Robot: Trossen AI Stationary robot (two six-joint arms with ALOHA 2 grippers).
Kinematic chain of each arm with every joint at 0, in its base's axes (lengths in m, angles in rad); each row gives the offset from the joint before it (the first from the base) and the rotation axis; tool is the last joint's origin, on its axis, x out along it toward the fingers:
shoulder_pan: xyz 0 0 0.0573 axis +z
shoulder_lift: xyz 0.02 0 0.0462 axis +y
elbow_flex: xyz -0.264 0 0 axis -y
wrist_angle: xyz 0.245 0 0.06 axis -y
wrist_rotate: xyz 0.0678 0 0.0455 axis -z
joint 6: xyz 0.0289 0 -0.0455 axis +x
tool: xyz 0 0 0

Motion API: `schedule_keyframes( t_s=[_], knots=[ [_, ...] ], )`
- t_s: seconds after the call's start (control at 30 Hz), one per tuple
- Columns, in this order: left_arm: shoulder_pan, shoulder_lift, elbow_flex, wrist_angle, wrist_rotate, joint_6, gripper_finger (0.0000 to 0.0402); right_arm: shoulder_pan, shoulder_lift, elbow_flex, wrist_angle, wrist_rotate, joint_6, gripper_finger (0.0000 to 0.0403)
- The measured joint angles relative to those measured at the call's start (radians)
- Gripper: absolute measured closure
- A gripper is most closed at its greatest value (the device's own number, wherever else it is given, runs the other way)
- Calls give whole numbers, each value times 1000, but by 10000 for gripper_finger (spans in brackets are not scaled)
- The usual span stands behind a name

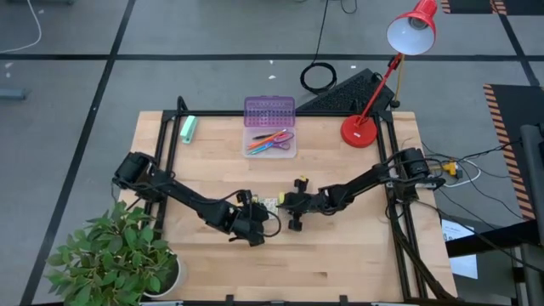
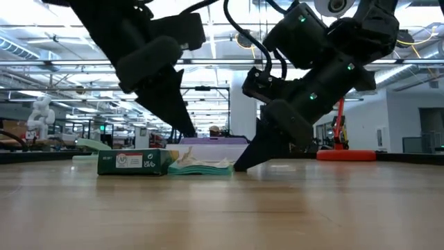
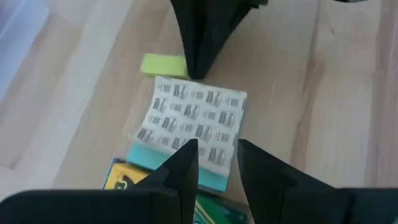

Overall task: Pack school essentials
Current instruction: Put the blue sticky notes into the purple supply box

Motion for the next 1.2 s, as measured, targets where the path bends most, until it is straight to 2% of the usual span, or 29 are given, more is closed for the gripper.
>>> schedule_keyframes(
  t_s=[0.2, 0.4, 0.6, 0.83, 1.03, 1.2],
  knots=[
    [1, 0, -26, 93, -1, 25, 289, -4, -77, -4, -154, 146, -49, 390],
    [32, 0, -26, 122, 0, 18, 289, 14, -140, -4, -151, 108, -84, 390],
    [73, 0, -26, 111, 58, -8, 289, 35, -150, -4, -149, 38, -94, 390],
    [78, 14, -27, 44, 63, -28, 289, 68, -143, -60, -17, -1, -106, 390],
    [79, 41, -26, 52, 71, -9, 289, 97, -143, -84, 31, -38, -193, 385],
    [92, 105, -25, 125, 105, 43, 289, 118, -144, -86, 52, -37, -310, 359]
  ],
)
